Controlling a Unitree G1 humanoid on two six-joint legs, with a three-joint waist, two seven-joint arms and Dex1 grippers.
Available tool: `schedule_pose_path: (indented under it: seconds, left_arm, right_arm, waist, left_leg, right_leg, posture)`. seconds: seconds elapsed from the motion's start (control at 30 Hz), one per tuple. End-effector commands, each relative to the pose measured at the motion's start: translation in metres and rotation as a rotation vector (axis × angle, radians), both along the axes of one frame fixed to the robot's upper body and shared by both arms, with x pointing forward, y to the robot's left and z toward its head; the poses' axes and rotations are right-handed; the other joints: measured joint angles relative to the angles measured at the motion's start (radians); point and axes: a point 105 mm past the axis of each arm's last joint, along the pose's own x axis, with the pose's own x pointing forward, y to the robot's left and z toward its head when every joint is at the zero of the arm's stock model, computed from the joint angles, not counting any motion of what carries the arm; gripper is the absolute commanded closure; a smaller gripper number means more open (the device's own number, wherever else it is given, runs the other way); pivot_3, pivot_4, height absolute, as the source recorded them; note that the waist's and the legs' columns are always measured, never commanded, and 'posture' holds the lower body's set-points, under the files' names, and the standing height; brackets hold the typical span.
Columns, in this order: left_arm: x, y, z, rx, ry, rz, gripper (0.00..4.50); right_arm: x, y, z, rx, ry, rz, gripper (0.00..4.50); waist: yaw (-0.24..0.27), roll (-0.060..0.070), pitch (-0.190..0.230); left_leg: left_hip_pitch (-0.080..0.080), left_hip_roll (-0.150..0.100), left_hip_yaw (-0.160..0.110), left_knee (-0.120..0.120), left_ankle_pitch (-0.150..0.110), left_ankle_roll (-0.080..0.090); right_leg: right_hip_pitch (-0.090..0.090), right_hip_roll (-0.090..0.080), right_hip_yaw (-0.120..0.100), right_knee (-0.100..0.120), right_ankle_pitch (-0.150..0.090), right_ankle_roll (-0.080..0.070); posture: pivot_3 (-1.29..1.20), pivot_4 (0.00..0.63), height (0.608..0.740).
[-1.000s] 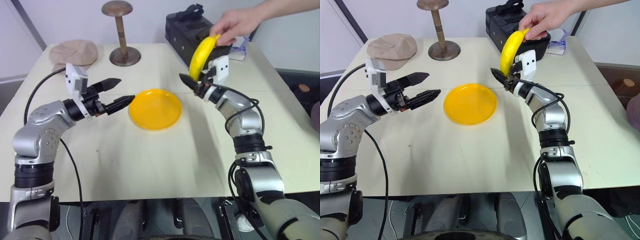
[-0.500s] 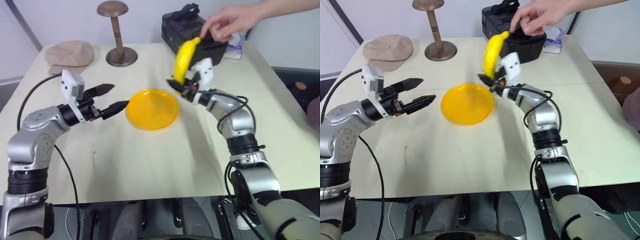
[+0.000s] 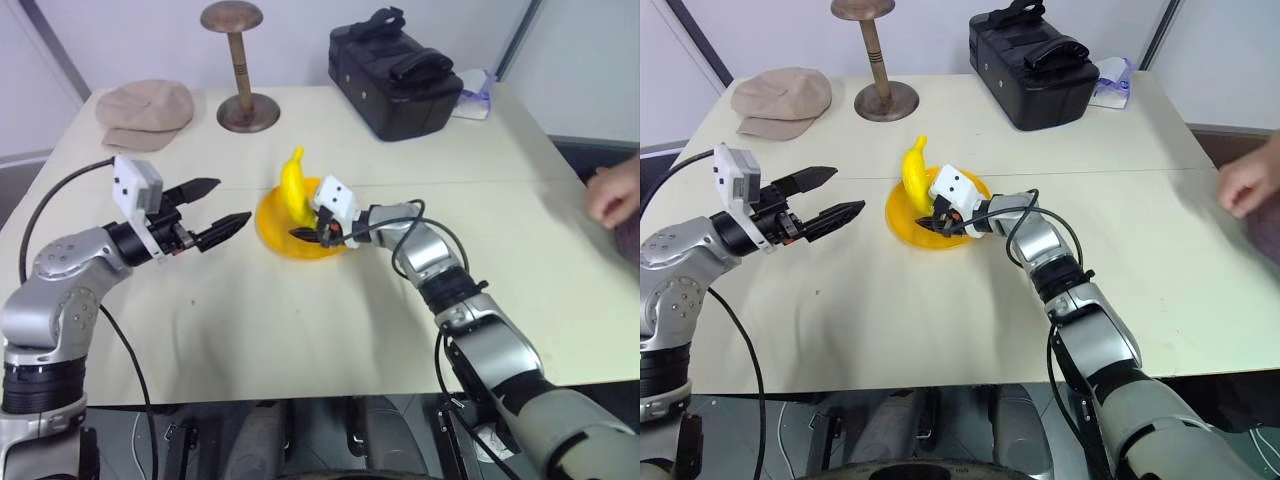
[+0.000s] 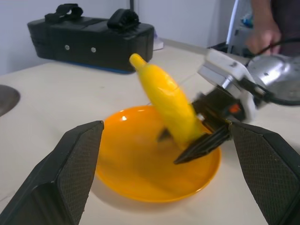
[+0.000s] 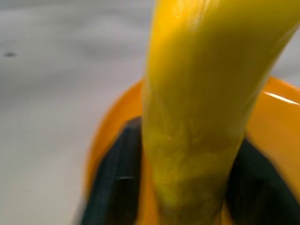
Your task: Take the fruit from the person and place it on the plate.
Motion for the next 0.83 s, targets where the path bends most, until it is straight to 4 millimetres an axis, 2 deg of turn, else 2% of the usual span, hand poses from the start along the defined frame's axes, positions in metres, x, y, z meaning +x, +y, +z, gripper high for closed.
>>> schedule_pose_path:
  seconds: [0.03, 0.07, 0.23, 0.33, 0.47, 0.53, 0.67, 0.83]
  left_arm:
    - [-0.006, 0.001, 0.013, -0.007, -0.057, 0.008, 0.0]
    - [-0.006, 0.001, 0.013, -0.007, -0.057, 0.009, 0.0]
    - [-0.005, 0.006, 0.013, -0.009, -0.062, 0.033, 0.0]
    - [0.002, 0.019, 0.016, -0.021, -0.093, 0.119, 0.0]
    - [0.015, 0.05, 0.018, -0.048, -0.149, 0.324, 0.0]
    - [0.016, 0.056, 0.016, -0.063, -0.151, 0.359, 0.0]
    - [0.012, 0.06, 0.003, -0.085, -0.128, 0.413, 0.0]
    - [0.012, 0.065, -0.01, -0.107, -0.099, 0.484, 0.0]
  right_arm:
    - [0.005, -0.001, 0.019, 0.029, -0.061, 0.01, 0.32]
    - [0.007, -0.003, 0.021, 0.034, -0.074, -0.005, 0.1]
    - [0.001, -0.019, 0.041, 0.089, -0.07, 0.009, 0.1]
    - [0.001, -0.043, 0.068, 0.187, -0.101, -0.077, 0.1]
    - [0.003, -0.089, 0.096, 0.306, -0.208, -0.266, 0.1]
    - [0.0, -0.101, 0.099, 0.334, -0.244, -0.308, 0.1]
    - [-0.005, -0.146, 0.096, 0.411, -0.305, -0.504, 0.1]
    - [-0.011, -0.168, 0.078, 0.419, -0.311, -0.624, 0.1]
  waist:
    - [0.0, 0.0, 0.0]
    - [0.0, 0.0, 0.0]
    - [0.002, 0.0, 0.0]
    - [0.006, 0.0, 0.0]
    - [0.007, 0.0, 0.0]
    - [0.007, 0.0, 0.0]
    - [0.006, 0.0, 0.0]
    - [0.006, 0.0, 0.0]
  left_leg:
    - [0.0, 0.0, 0.0, 0.0, 0.0, 0.0]
    - [0.0, 0.0, 0.0, 0.0, 0.0, 0.0]
    - [0.0, 0.0, 0.0, 0.0, 0.0, 0.0]
    - [0.0, 0.0, 0.0, 0.0, 0.0, 0.0]
    - [0.0, 0.0, 0.0, 0.0, 0.0, 0.0]
    - [0.0, 0.0, 0.0, 0.0, 0.0, 0.0]
    - [0.0, 0.0, 0.0, 0.0, 0.0, 0.0]
    - [0.0, 0.0, 0.001, 0.0, 0.0, 0.0]
  right_leg:
    - [0.0, 0.0, 0.0, 0.0, 0.0, 0.0]
    - [0.0, 0.0, 0.0, 0.0, 0.0, 0.0]
    - [0.0, 0.0, 0.0, 0.0, 0.0, 0.0]
    - [0.0, 0.0, 0.0, 0.0, 0.0, 0.0]
    - [0.0, -0.001, 0.0, 0.0, 0.0, 0.0]
    - [0.0, -0.001, 0.0, 0.0, 0.0, 0.0]
    - [0.0, -0.001, 0.0, -0.001, 0.0, 0.0]
    - [0.0, -0.002, 0.0, -0.001, 0.0, 0.0]
  posture:
    - [0.0, 0.15, 0.74]
    - [0.0, 0.15, 0.74]
    - [0.0, 0.15, 0.74]
    - [0.0, 0.15, 0.74]
    - [0.0, 0.15, 0.74]
    - [0.0, 0.15, 0.74]
    - [0.0, 0.15, 0.74]
    - [0.0, 0.15, 0.74]
